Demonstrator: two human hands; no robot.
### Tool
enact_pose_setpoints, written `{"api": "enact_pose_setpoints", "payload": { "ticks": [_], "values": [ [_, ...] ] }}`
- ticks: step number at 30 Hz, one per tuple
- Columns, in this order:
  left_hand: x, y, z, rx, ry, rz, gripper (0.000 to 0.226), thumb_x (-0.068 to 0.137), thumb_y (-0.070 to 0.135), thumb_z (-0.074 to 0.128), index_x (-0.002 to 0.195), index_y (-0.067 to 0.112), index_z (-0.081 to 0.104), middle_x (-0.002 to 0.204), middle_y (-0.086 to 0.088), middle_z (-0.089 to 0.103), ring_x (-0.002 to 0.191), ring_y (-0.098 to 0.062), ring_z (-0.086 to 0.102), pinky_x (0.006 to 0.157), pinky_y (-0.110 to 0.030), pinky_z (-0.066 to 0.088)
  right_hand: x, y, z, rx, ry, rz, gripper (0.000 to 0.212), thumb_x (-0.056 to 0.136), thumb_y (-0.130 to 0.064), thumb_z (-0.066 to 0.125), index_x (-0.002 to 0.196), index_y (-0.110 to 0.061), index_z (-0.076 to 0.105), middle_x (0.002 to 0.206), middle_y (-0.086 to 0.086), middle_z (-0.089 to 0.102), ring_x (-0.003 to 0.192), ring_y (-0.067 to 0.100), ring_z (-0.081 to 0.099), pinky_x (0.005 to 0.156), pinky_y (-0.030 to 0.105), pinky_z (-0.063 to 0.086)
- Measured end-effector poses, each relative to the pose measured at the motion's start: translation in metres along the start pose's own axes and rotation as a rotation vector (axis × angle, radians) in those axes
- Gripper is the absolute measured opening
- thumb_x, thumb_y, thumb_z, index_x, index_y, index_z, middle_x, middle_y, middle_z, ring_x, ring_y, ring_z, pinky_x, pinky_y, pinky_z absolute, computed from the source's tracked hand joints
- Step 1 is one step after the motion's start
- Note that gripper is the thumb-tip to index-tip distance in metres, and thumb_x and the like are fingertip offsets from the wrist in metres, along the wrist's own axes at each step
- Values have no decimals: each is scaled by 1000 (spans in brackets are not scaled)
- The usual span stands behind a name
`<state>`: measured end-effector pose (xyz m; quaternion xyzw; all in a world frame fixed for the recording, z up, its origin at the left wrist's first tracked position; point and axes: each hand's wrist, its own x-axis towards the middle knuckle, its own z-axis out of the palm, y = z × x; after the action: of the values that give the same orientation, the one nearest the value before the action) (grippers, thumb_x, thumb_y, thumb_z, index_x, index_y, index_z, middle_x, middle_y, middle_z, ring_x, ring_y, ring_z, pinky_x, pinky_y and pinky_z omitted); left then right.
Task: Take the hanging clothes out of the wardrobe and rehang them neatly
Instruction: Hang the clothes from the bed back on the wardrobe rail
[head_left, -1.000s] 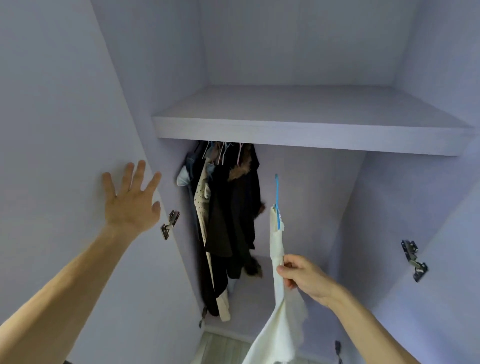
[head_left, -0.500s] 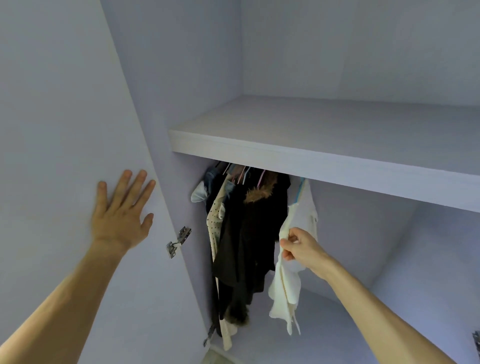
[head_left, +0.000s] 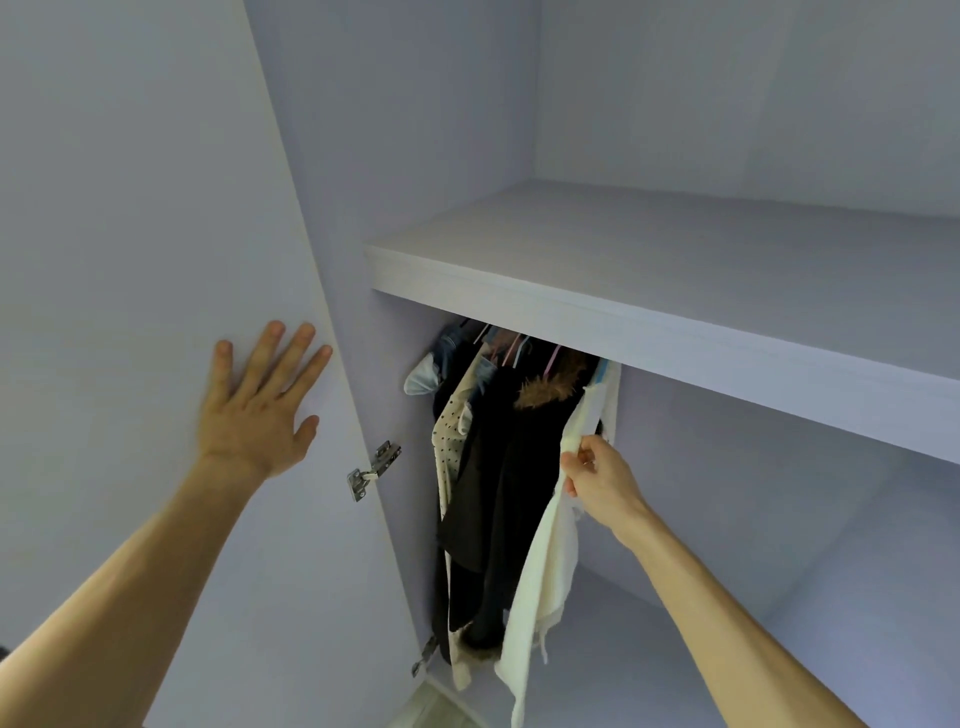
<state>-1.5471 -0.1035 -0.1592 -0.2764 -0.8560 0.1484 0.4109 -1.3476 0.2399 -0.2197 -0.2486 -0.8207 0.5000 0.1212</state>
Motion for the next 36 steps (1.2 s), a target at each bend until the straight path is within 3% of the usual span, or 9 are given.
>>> {"api": "enact_pose_setpoints", "payload": {
  "ticks": [7, 9, 13, 18, 25, 28, 32, 34, 36],
  "values": [
    [1, 1, -1, 15, -46, -18, 100, 73, 46, 76, 156, 24, 26, 166, 3, 13, 154, -23, 5, 119, -55, -14, 30, 11, 16, -198, -56, 69, 11, 102, -21, 46, 103, -11, 51, 95, 7, 62, 82, 20, 62, 69, 32, 52],
    [1, 1, 0, 22, -55, -19, 100, 73, 47, 75, 156, 24, 25, 167, 3, 11, 154, -23, 4, 119, -55, -14, 31, 12, 25, -306, -47, 28, 14, 103, -21, 44, 106, -9, 50, 101, 8, 55, 78, 17, 56, 62, 26, 45],
    [1, 3, 0, 17, -88, -28, 99, 75, 48, 73, 157, 26, 22, 167, 4, 9, 154, -22, 1, 118, -56, -14, 36, 5, 35, -563, -65, -16, 28, 105, -29, 38, 117, -5, 49, 115, 10, 46, 83, 24, 56, 71, 32, 45],
    [0, 4, -4, 23, -146, -28, 96, 79, 53, 65, 158, 28, 17, 167, 4, 5, 154, -22, -1, 119, -57, -12, 48, -3, 55, -638, -55, -44, 37, 105, -35, 37, 124, -6, 48, 121, 11, 50, 96, 29, 63, 72, 32, 44],
    [-4, 5, -24, 159, -399, 11, 85, 94, 62, 28, 152, 32, -26, 155, 0, -43, 144, -26, -37, 112, -58, -27, 38, -11, 68, -662, -121, -41, 46, 104, -40, 39, 137, -8, 42, 132, 11, 51, 113, 29, 59, 85, 35, 47],
    [-28, -1, -33, 111, -495, 45, 79, 97, 59, 27, 152, 34, -23, 151, -2, -48, 141, -25, -42, 111, -56, -29, 20, -15, 69, -681, -174, -85, 48, 105, -34, 39, 150, -17, 32, 142, 7, 48, 126, 26, 54, 98, 35, 47],
    [-86, -9, -39, -94, -681, -2, 70, 99, 56, 28, 152, 38, -13, 149, 0, -50, 132, -21, -52, 107, -51, -35, -12, -34, 79, -571, -279, -211, 49, 105, -27, 43, 152, -29, 34, 151, 0, 43, 135, 18, 47, 108, 31, 41],
    [-120, -13, -48, -286, -746, -97, 69, 99, 56, 32, 155, 41, -4, 153, 4, -43, 133, -16, -51, 114, -49, -29, -33, -50, 90, -529, -334, -281, 44, 104, -27, 45, 148, -29, 42, 150, -4, 45, 134, 14, 48, 108, 30, 43],
    [-160, -16, -64, -435, -789, -226, 68, 99, 56, 36, 157, 43, 2, 162, 3, -28, 145, -18, -36, 121, -50, -16, -60, -67, 108, -504, -379, -369, 40, 103, -27, 46, 143, -28, 49, 147, -7, 48, 131, 12, 49, 107, 28, 44]
  ]
}}
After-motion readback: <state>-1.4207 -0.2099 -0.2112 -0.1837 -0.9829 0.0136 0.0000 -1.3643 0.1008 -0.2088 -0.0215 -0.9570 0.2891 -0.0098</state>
